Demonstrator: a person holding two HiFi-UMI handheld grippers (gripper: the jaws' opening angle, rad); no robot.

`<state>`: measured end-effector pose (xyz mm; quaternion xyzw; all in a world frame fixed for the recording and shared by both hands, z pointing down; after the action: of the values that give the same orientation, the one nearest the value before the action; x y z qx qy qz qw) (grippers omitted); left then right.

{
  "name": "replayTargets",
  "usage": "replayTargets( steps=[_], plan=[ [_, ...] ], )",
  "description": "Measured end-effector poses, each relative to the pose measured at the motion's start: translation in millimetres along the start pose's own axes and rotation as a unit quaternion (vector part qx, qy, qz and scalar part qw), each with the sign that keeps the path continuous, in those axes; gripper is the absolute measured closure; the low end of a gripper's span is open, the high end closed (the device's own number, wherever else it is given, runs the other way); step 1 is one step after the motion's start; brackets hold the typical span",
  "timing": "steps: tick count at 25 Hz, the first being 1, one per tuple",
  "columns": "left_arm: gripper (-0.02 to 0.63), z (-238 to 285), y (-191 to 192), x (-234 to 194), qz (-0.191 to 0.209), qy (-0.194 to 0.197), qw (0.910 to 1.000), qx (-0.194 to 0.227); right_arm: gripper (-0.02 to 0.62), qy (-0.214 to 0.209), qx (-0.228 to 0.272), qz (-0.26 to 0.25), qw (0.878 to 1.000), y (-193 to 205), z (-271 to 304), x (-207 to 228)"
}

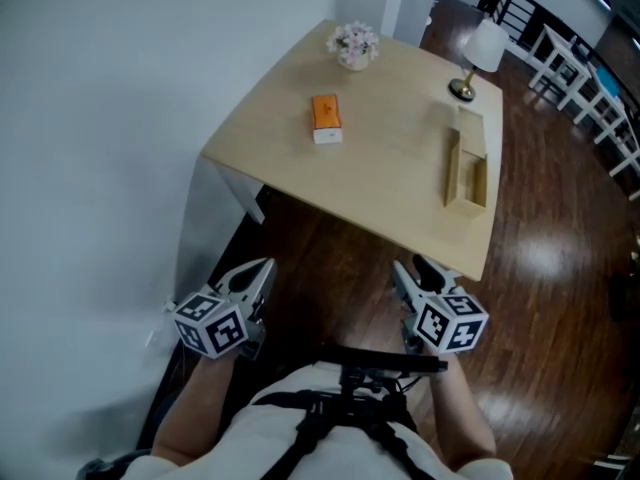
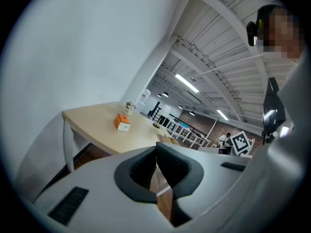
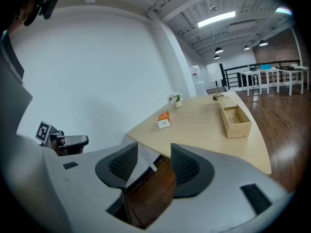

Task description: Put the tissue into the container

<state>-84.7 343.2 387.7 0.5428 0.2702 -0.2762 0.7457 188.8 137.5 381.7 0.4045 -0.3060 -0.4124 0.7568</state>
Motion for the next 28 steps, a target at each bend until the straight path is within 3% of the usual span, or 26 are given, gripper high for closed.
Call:
replayTargets(
  steps=[28],
  plan=[
    [0.604,-25,-38,-59,-0.010,0.007,0.9999,-0.008,0.399,-0.018,-0.007,-0.002,1.000,-21,74,-54]
  ],
)
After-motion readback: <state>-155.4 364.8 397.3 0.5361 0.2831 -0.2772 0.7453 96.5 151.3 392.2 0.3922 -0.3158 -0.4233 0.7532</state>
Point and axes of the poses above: the fingertips, and each gripper's own axes: z forward along the fingers, x to its right, y out of its underside, the point moved 9 cm from there along -z, backward along the fingers, and after that the axes turned 14 degrees about -z, right-handed, at the moved point
